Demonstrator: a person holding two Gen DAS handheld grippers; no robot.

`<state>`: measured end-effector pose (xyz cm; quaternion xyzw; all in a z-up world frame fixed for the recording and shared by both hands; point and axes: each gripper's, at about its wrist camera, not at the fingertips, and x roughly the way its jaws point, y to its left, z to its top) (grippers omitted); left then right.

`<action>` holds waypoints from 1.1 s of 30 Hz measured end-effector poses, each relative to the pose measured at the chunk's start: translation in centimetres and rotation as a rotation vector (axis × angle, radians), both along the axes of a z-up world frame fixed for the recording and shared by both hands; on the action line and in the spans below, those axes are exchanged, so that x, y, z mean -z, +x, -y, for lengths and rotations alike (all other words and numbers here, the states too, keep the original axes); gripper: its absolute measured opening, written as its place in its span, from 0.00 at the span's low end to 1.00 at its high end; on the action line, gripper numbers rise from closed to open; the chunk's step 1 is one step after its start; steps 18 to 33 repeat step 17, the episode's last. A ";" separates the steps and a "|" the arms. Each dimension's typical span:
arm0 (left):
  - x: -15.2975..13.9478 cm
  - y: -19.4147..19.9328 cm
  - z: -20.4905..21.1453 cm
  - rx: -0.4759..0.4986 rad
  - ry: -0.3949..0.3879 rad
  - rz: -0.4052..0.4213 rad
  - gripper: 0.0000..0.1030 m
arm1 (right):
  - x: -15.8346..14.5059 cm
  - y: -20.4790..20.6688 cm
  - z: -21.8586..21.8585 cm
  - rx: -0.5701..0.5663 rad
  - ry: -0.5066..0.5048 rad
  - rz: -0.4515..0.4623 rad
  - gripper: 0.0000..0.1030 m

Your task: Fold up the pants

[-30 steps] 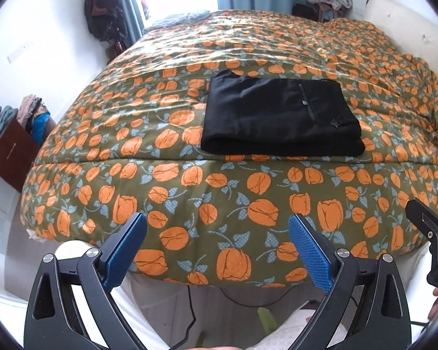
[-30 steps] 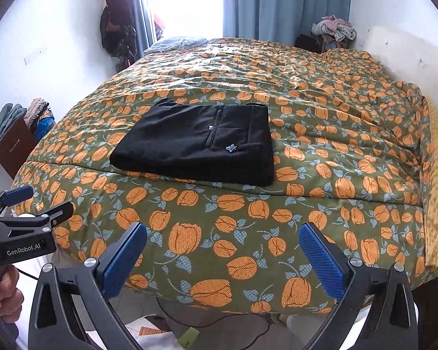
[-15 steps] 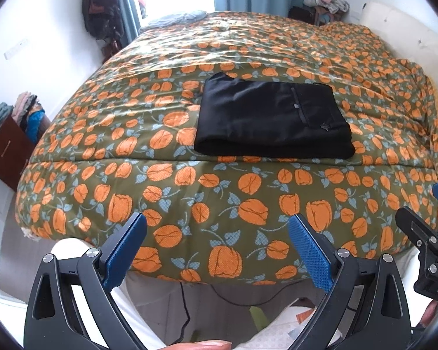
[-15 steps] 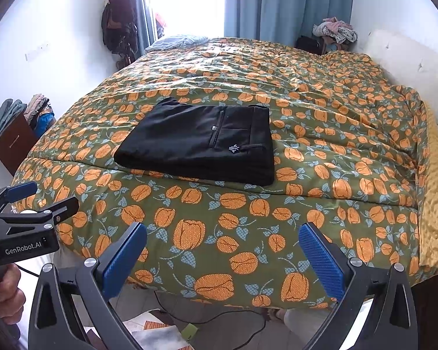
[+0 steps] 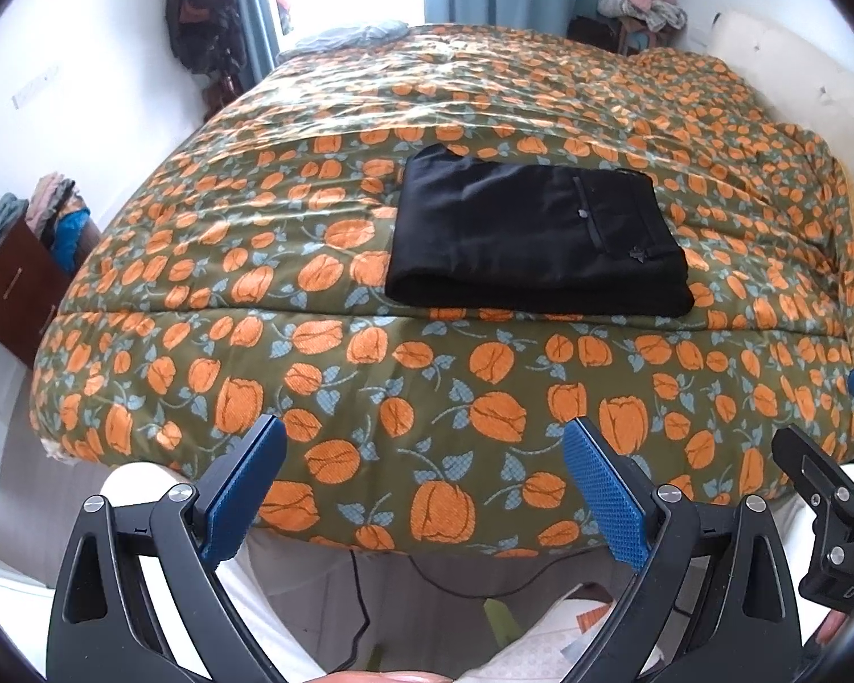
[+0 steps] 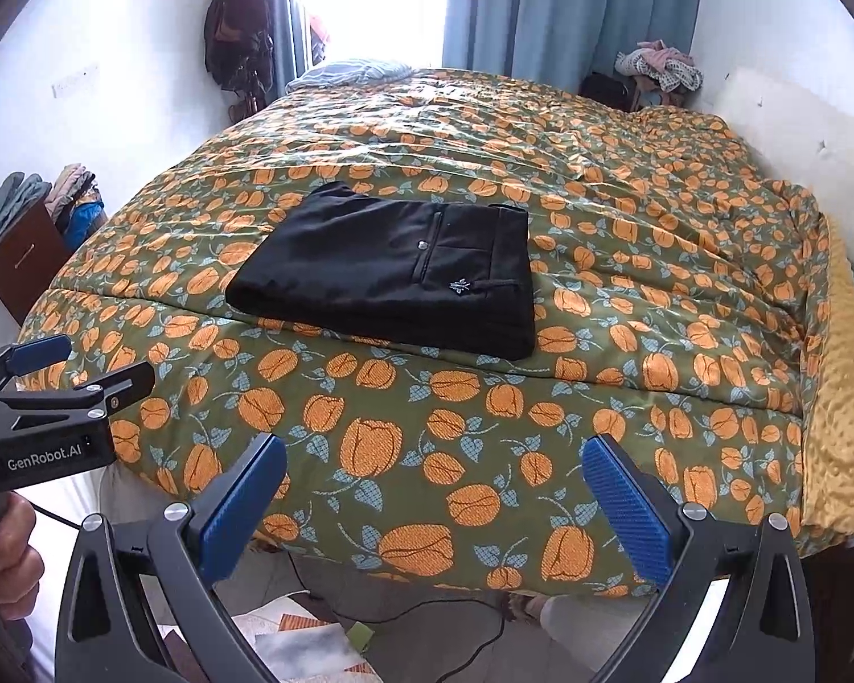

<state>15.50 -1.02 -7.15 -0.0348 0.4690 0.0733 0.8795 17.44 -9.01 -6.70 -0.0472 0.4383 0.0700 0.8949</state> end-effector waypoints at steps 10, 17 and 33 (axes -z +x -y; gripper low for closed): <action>-0.1 0.0 -0.2 -0.009 0.008 0.004 0.95 | 0.0 -0.1 0.0 -0.001 0.008 -0.008 1.00; -0.5 -0.6 -0.1 -0.024 0.048 0.033 0.96 | 0.0 -0.1 0.0 0.002 0.009 -0.008 1.00; -0.5 -0.6 -0.1 -0.024 0.048 0.033 0.96 | 0.0 -0.1 0.0 0.002 0.009 -0.008 1.00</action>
